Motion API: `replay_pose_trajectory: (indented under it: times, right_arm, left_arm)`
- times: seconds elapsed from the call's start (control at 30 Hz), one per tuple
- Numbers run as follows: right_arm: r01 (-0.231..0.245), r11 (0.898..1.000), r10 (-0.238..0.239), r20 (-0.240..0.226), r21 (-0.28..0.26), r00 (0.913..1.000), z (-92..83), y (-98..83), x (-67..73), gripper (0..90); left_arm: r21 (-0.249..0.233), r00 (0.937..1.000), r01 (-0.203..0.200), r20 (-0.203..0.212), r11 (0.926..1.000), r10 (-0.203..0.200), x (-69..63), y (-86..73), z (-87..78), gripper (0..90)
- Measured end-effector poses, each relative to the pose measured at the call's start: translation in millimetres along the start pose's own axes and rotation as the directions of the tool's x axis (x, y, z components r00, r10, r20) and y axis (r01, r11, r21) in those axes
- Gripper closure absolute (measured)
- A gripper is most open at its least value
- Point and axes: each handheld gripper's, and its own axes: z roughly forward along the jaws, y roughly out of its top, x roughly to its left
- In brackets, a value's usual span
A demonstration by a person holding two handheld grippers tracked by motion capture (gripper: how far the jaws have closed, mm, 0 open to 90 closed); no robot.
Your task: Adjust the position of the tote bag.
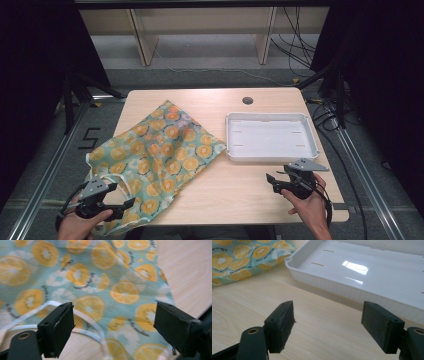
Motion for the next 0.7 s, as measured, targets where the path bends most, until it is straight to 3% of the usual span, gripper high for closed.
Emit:
replay_pose_trajectory:
  times: [0.07, 0.1, 0.13, 0.2, 0.23, 0.27, 0.3, 0.37, 0.4, 0.43, 0.5, 0.53, 0.57, 0.6, 0.63, 0.7]
  right_arm:
    - [-0.039, 0.999, 0.039, 0.001, 0.025, 0.9993, -1.9, 0.0, 2.7, 26.9]
    - [-0.031, 0.999, 0.031, 0.002, 0.009, 0.9995, -0.9, -0.3, 1.9, 26.9]
    - [-0.031, 0.999, 0.031, 0.002, 0.009, 0.9995, -0.8, -0.3, 1.7, 26.9]
    - [-0.033, 0.999, 0.033, -0.002, 0.013, 0.9994, -0.9, -0.2, 1.9, 26.9]
    - [-0.029, 1.000, 0.029, -0.001, 0.008, 0.9996, -1.0, -0.2, 1.9, 26.9]
    - [0.008, 1.000, -0.008, 0.002, 0.003, 1.0000, -0.6, 0.3, -0.5, 26.9]
    - [0.006, 1.000, -0.006, 0.002, 0.011, 1.0000, -1.0, 0.5, -0.3, 26.9]
    - [-0.018, 1.000, 0.018, 0.006, 0.021, 0.9998, 0.5, -0.5, 1.8, 26.9]
    - [0.015, 1.000, -0.015, 0.008, 0.014, 0.9998, 1.0, -0.1, -0.6, 26.9]
    - [-0.021, 1.000, 0.021, -0.008, 0.020, 0.9997, -0.1, -0.2, 1.9, 26.9]
    - [-0.001, 1.000, 0.001, -0.017, 0.010, 0.9999, 2.0, -0.6, -0.7, 26.9]
    - [-0.002, 1.000, 0.002, -0.016, 0.016, 0.9999, 1.4, -0.6, -0.9, 26.9]
    - [-0.018, 1.000, 0.018, -0.027, 0.022, 0.9995, 1.3, -0.3, -0.2, 26.9]
    - [-0.018, 1.000, 0.018, -0.027, 0.022, 0.9995, 1.3, -0.3, -0.2, 26.9]
    - [-0.042, 0.999, 0.043, -0.022, 0.032, 0.9988, 0.7, -0.4, 2.6, 26.9]
    - [0.017, 1.000, -0.017, -0.003, 0.013, 0.9999, 1.8, -0.7, -0.7, 26.9]
  left_arm:
    - [0.017, 0.9995, -0.019, 0.025, 0.9997, 0.019, -6.4, 0.4, 1.1, 15.8]
    - [0.029, 0.9990, -0.024, 0.038, 0.9993, 0.023, -9.3, 0.6, 1.6, 16.4]
    - [0.021, 0.9989, -0.003, 0.048, 0.9998, 0.002, -12.5, 0.0, 4.0, 17.9]
    - [0.009, 0.9968, -0.012, 0.079, 0.9999, 0.012, -18.3, -1.1, 8.3, 19.9]
    - [0.044, 0.9961, -0.012, 0.088, 0.9989, 0.008, -21.8, -1.0, 9.0, 20.0]
    - [0.053, 0.9952, -0.019, 0.097, 0.9984, 0.013, -24.3, -1.2, 10.1, 20.0]
    - [0.064, 0.9925, -0.030, 0.120, 0.9975, 0.022, -29.0, -1.3, 13.0, 20.0]
    - [0.089, 0.9905, -0.069, 0.125, 0.9937, 0.057, -35.3, -0.5, 16.9, 20.9]
    - [0.109, 0.9879, -0.097, 0.131, 0.9893, 0.082, -40.2, 0.4, 19.6, 21.0]
    - [0.126, 0.9851, -0.131, 0.128, 0.9834, 0.115, -42.4, 0.9, 22.5, 20.9]
    - [0.145, 0.9815, -0.157, 0.132, 0.9769, 0.138, -47.5, 1.1, 28.6, 21.7]
    - [0.168, 0.9781, -0.181, 0.134, 0.9690, 0.160, -50.2, 1.5, 33.4, 23.2]
    - [0.191, 0.9738, -0.207, 0.135, 0.9595, 0.183, -52.7, 2.7, 37.9, 35.2]
    - [0.191, 0.9738, -0.207, 0.135, 0.9595, 0.183, -52.7, 2.7, 37.9, 39.3]
    - [0.205, 0.9723, -0.216, 0.136, 0.9546, 0.190, -53.0, 3.1, 41.3, 39.3]
    - [0.269, 0.9612, -0.255, 0.175, 0.9289, 0.213, -52.1, 5.7, 47.0, 51.1]
